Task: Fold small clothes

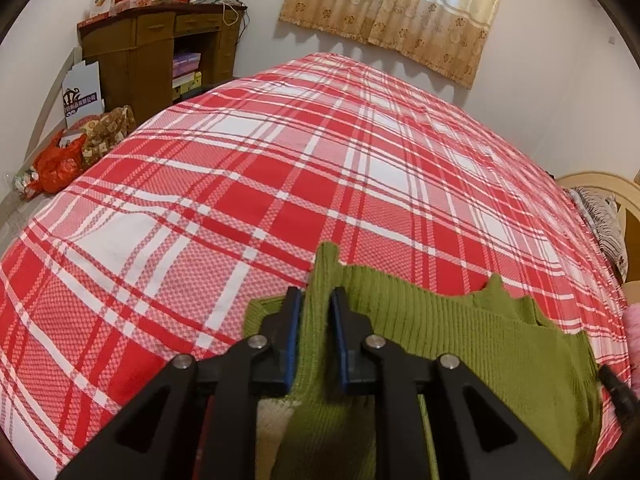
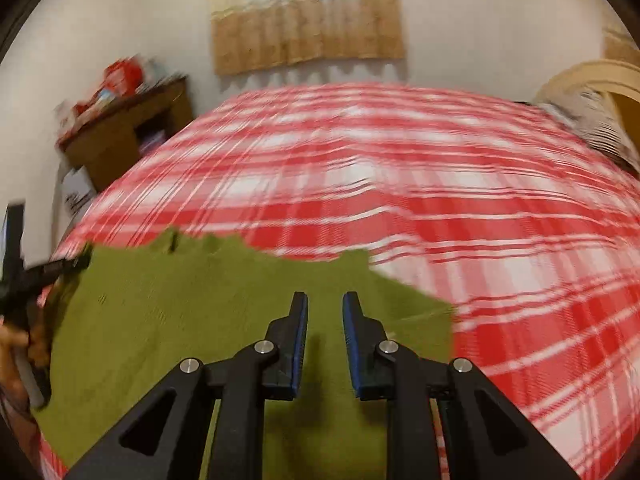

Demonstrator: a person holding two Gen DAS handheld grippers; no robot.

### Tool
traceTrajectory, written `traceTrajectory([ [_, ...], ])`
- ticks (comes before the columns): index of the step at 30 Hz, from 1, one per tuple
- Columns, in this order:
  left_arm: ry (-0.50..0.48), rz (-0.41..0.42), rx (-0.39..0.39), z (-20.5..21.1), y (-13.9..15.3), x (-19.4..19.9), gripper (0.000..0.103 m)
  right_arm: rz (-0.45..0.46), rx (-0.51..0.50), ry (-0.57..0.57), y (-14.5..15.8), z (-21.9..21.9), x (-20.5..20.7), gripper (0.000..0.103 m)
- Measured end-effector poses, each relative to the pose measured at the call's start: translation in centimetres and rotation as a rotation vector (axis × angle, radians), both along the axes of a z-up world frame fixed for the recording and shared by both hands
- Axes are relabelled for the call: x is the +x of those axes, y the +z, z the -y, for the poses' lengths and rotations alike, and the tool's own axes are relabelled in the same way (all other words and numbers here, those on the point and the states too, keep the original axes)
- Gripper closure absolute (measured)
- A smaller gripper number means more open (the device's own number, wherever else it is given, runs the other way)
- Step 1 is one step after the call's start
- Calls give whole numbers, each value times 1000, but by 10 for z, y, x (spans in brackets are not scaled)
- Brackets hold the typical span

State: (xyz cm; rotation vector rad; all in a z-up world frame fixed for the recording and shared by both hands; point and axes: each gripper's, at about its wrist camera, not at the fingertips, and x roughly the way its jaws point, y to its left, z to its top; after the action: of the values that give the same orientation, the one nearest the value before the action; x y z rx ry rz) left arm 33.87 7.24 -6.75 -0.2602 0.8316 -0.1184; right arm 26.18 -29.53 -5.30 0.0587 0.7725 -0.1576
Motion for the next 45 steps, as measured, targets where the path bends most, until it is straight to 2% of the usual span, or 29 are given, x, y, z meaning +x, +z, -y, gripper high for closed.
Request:
traceTrajectory([
  [2, -3, -2, -2, 0, 0, 1, 84, -79, -62, -33, -20, 3, 8, 85],
  [6, -12, -4, -17, 0, -1, 3, 83, -33, 19, -208, -18, 41, -4, 87],
  [8, -19, -8, -30, -2, -1, 3, 81, -12, 64, -249, -17, 52, -10, 87],
  [10, -52, -17, -44, -4, 1, 2, 81, -1, 88, -244, -15, 54, -17, 87],
  [11, -70, -24, -40, -7, 3, 0, 80, -1, 69, -256, -11, 52, -22, 87],
  [13, -127, -32, 23, -10, 15, -11, 76, 32, 37, -282, 0, 47, -41, 86],
  [14, -139, -20, 55, -12, 21, -22, 67, 66, 14, -287, 9, 43, -57, 84],
  [15, -136, -5, 92, -15, 26, -33, 59, 83, -4, -281, 13, 39, -68, 84],
  [16, -126, 22, 148, -17, 33, -51, 47, 97, -21, -262, 19, 32, -81, 84],
  [18, -137, 62, 198, -18, 39, -81, 46, 117, -31, -210, 26, 13, -108, 84],
  [22, -148, 103, 164, -23, 44, -139, 46, 122, -21, -116, 22, -25, -140, 84],
  [25, -116, 83, 164, -24, 31, -172, 46, 78, -20, -75, 4, -44, -149, 84],
  [29, -85, 60, 153, -26, 13, -187, 45, -1, -29, -85, -31, -49, -151, 84],
  [30, -83, 33, 165, -27, 6, -185, 45, 18, -22, -82, -34, -48, -153, 84],
  [31, -72, 17, 182, -28, -2, -183, 43, 31, -12, -82, -33, -47, -154, 84],
  [32, -72, 54, 178, -28, -3, -187, 43, 26, -2, -84, -34, -46, -153, 83],
  [34, -73, 67, 209, -26, -3, -190, 41, 38, 4, -88, -35, -45, -154, 83],
  [37, -39, 63, 240, -24, -1, -188, 30, 48, -15, -84, -36, -49, -156, 81],
  [40, -8, 23, 226, -27, 2, -189, 29, 55, -15, -85, -36, -49, -158, 81],
  [43, 33, 33, 289, -27, 8, -201, 29, 78, -59, -107, -26, -57, -163, 81],
  [45, 59, 41, 312, -27, 9, -207, 25, 139, 6, -35, -11, -70, -171, 81],
])
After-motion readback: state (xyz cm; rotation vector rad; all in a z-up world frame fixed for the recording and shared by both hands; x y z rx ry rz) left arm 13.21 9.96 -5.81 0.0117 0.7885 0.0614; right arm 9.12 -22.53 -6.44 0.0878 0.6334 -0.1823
